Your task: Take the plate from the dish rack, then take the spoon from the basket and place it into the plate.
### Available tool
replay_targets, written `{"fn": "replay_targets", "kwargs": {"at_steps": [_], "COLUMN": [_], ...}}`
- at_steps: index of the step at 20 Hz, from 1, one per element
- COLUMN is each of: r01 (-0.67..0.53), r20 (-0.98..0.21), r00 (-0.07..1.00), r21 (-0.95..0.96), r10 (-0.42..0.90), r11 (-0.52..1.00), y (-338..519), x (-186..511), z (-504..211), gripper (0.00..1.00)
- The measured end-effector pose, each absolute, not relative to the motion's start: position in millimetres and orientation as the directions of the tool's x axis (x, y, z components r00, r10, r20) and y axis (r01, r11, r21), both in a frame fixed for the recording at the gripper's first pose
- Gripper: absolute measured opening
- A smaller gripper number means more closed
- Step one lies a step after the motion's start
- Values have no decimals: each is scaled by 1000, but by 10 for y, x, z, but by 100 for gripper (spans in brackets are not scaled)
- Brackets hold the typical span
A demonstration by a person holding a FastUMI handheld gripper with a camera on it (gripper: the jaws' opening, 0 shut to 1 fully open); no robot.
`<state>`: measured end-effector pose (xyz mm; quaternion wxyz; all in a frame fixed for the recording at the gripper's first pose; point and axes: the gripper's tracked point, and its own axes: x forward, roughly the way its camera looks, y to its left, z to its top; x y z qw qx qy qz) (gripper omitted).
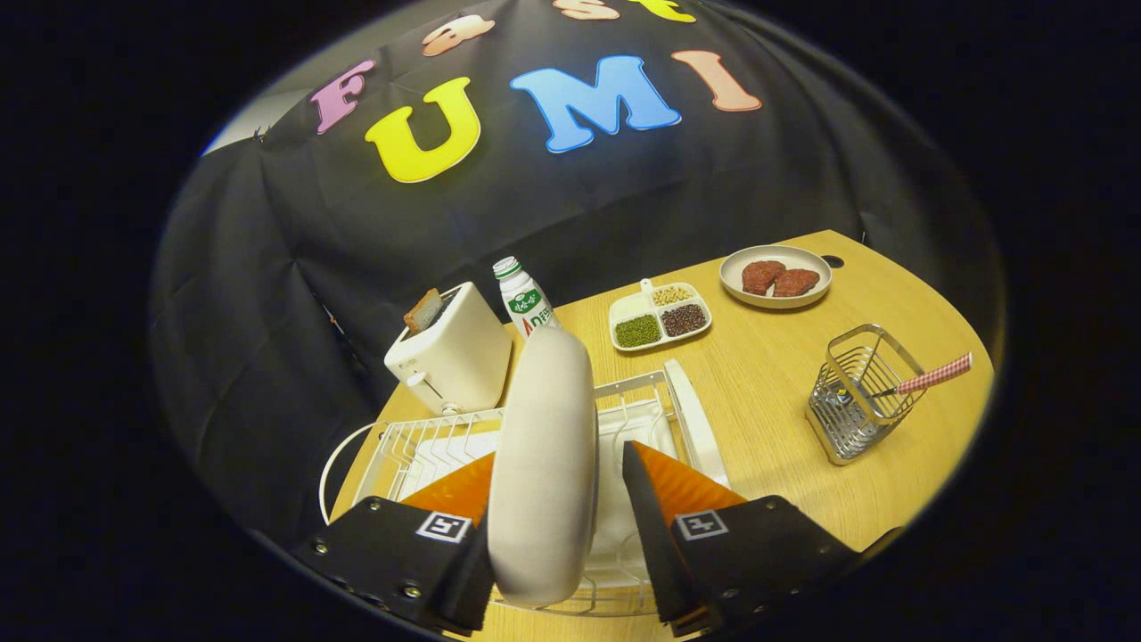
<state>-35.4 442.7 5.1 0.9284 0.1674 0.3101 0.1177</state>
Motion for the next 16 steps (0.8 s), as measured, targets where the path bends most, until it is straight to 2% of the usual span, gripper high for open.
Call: {"fn": "replay_targets", "kwargs": {"at_steps": [1, 6, 9, 16], "r01": [-104, -41, -12, 7], "r20": [-545, -611, -634, -590], "r00": [781, 765, 762, 799], "r21": [368, 269, 189, -189], "r10": [305, 203, 132, -119], "r11": [924, 962, 982, 982], "y": [4386, 4372, 4344, 4253], "x": [-392, -366, -368, -199], "z": [111, 26, 76, 478], "gripper": [46, 36, 34, 27]}}
